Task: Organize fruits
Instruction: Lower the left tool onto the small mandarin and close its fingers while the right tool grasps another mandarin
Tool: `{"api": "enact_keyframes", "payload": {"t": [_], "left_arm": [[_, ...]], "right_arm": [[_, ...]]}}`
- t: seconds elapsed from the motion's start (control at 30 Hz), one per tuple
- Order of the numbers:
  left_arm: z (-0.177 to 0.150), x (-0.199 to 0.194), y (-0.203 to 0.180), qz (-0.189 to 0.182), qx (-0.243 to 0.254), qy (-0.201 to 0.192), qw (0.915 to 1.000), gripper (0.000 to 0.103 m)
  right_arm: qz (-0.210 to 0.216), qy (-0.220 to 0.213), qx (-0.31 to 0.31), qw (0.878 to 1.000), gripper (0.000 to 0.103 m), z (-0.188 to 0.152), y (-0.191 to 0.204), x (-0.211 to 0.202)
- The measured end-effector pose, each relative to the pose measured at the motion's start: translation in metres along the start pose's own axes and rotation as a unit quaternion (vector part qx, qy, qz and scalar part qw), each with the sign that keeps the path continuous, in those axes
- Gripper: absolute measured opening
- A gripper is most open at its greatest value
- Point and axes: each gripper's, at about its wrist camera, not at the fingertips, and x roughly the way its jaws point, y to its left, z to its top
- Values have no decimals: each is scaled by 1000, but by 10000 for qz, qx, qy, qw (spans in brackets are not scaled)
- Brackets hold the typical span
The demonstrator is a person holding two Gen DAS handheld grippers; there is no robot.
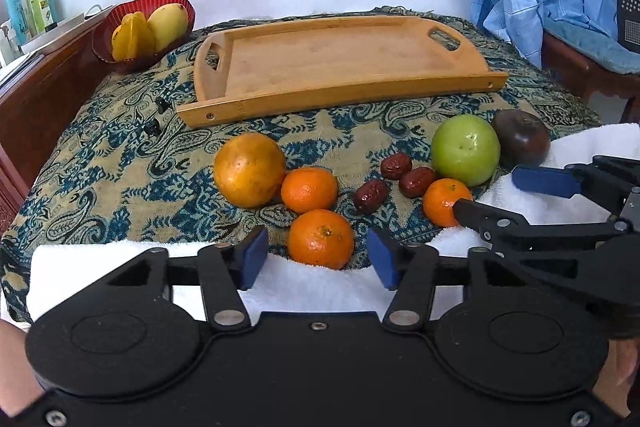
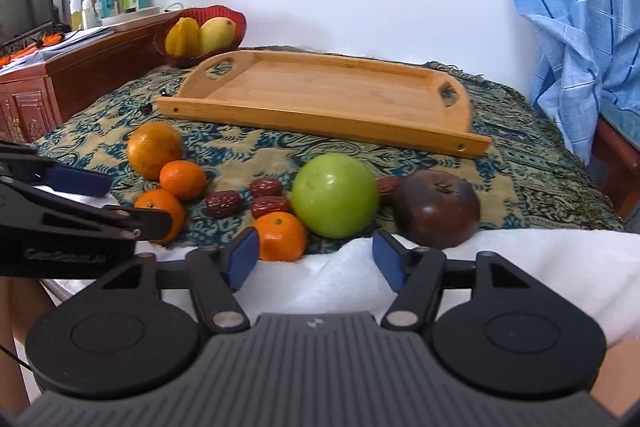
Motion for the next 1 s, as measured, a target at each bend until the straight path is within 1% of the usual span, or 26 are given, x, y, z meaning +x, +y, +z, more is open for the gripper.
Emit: {"api": "enact_keyframes", "payload": {"t": [0.07,0.13,0.2,0.23,0.27,0.47,0.53,0.6,0.7,0.87,1.0], "left_arm": [[-1,2,1,0,8,7,10000,46],[-1,6,2,-2,-21,52,10000,40],[-2,9,6,-73,-135,97,9998,35],[-2,10,8,-150,-209,114,9996,32],[-2,11,9,-202,-274,132,9993,32],[-3,13,10,-223,-268,143,9993,34],[-4,15,8,-197,-233,174,9994,38],[-5,19,8,-210,-247,240,9992,39],[-6,23,7,-189,-224,253,9993,39],[-4,28,10,-244,-338,287,9987,39],[-4,30,12,-289,-361,284,9985,39]], "right_arm": [[58,21,-18,10000,59,0,3,1],[151,73,-1,9999,53,1,4,4],[255,159,57,9995,44,2,5,7],[304,202,98,9993,43,2,5,8],[355,234,144,9990,42,2,6,10],[414,322,251,9983,42,2,8,17],[415,336,263,9982,42,2,8,19],[413,337,250,9983,42,2,8,19],[415,347,225,9983,43,3,9,20],[442,360,241,9981,43,3,8,22],[453,368,249,9980,47,3,8,23]]}}
